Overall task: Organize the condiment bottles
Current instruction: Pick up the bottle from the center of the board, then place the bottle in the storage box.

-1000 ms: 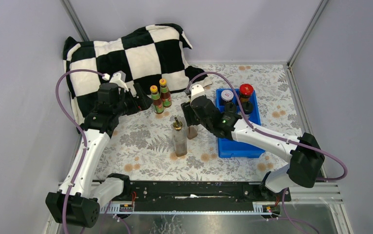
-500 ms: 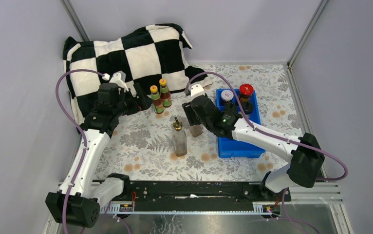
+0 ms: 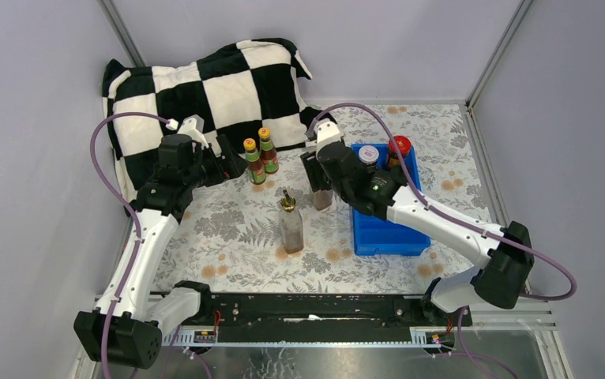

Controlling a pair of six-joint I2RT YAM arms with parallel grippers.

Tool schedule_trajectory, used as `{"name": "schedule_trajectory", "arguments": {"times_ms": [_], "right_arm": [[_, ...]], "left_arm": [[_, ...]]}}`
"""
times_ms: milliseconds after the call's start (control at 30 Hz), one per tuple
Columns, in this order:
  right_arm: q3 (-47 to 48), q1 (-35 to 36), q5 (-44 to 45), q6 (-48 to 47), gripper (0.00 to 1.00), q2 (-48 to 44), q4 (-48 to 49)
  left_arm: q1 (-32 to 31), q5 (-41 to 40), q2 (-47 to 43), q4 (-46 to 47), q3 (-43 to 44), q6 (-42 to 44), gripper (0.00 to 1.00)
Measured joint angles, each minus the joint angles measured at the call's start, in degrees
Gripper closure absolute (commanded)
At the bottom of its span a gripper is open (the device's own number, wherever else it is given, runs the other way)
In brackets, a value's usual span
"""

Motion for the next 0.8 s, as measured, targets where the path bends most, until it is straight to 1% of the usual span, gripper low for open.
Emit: {"name": "schedule_trajectory", "arguments": {"times_ms": [400, 600, 667, 700, 800], "right_arm": [[8.4, -2.6, 2.5, -0.2, 0.46, -1.3, -6.6], [11.1, -5.0, 3.9, -0.4, 0.46, -4.8, -9.9], [11.1, -6.5, 4.4, -0.4, 0.46, -6.3, -11.0], [11.1, -9.7, 4.6, -0.3, 0.46, -8.2, -13.2], [11.0, -11.6, 4.7, -0.3, 0.46, -9.2, -14.1]], "left_arm": [[0.0, 0.0, 0.2, 0.0, 0.0, 0.0, 0.01], [0.0, 0.0, 0.2, 0.0, 0.0, 0.0, 0.01], [0.0, 0.0, 0.2, 0.0, 0.0, 0.0, 0.01], [0.0, 0.0, 0.2, 0.0, 0.0, 0.0, 0.01], [0.0, 0.0, 0.2, 0.0, 0.0, 0.0, 0.01]]}}
